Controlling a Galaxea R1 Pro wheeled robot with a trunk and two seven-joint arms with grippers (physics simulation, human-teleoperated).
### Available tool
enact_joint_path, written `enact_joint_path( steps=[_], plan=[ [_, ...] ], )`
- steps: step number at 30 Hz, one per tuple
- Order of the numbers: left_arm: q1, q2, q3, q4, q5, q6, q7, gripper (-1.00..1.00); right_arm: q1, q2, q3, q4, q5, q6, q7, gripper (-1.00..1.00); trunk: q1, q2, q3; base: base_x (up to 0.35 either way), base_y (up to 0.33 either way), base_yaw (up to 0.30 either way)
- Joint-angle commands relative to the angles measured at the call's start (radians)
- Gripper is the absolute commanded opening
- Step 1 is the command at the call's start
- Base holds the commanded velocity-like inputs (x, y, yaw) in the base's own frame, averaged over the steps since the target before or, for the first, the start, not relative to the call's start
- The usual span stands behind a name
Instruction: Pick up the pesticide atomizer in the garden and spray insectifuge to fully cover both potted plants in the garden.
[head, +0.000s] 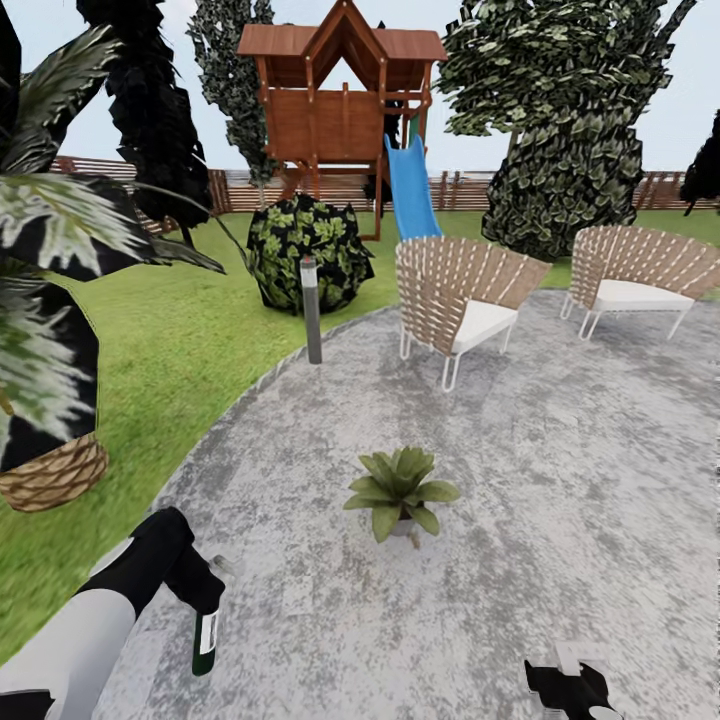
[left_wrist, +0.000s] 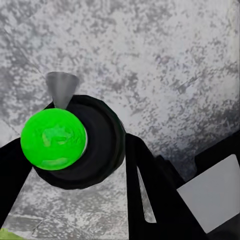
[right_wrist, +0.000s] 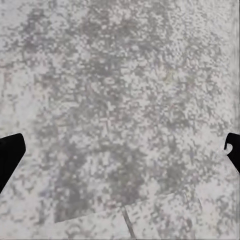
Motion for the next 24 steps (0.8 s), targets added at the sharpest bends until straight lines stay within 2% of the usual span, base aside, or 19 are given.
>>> enact_joint_path(
  steps=[1, 7, 18, 24],
  plan=[
    [0.0, -0.001, 0.003, -0.002, -0.009, 0.007, -0.009, -1.0, 0.0, 0.0, 0.008, -0.001, -0.005, -0.001, -0.004, 1.0, 0.0, 0.0, 0.0, 0.338, 0.0, -0.257],
    [0.0, 0.002, 0.005, -0.002, -0.01, 0.005, -0.009, -1.0, 0.0, 0.001, 0.008, -0.001, -0.005, -0.001, -0.004, 1.0, 0.0, 0.0, 0.004, 0.338, 0.0, -0.244],
    [0.001, 0.009, 0.006, -0.002, -0.01, 0.004, -0.009, -1.0, 0.0, 0.005, 0.008, -0.001, -0.005, -0.001, -0.004, 1.0, 0.0, 0.0, 0.004, 0.338, -0.011, -0.02],
    [0.001, 0.007, 0.007, -0.002, -0.01, 0.003, 0.026, -1.0, 0.0, 0.005, 0.008, -0.001, -0.005, -0.001, -0.004, 1.0, 0.0, 0.0, 0.007, 0.338, 0.0, -0.208]
  ],
)
